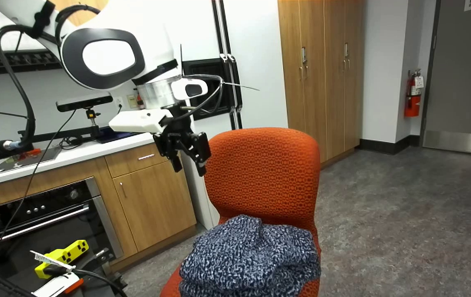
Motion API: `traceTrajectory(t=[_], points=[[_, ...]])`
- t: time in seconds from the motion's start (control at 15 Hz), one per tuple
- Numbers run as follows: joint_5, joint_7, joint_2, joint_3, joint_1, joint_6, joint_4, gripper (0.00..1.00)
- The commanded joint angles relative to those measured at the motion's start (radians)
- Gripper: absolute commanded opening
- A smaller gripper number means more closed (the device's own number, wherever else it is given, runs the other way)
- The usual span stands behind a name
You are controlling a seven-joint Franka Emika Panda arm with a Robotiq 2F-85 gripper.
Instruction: Put the blanket on the seat of the chair then move it to the backrest of the chair
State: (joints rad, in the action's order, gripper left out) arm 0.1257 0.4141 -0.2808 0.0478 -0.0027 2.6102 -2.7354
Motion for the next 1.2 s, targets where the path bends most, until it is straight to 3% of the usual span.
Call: traceTrajectory(t=[0.0,0.07,0.2,1.13], points=[[0.020,0.080,-0.057,0.056,0.053,0.038,-0.040,1.00],[-0.012,0.021,-0.014,0.043,0.038,0.004,-0.004,0.96],[-0.012,0.036,-0.023,0.052,0.045,0.009,-0.010,1.00],[-0.012,0.039,-0.026,0.055,0.048,0.013,-0.015,1.00]])
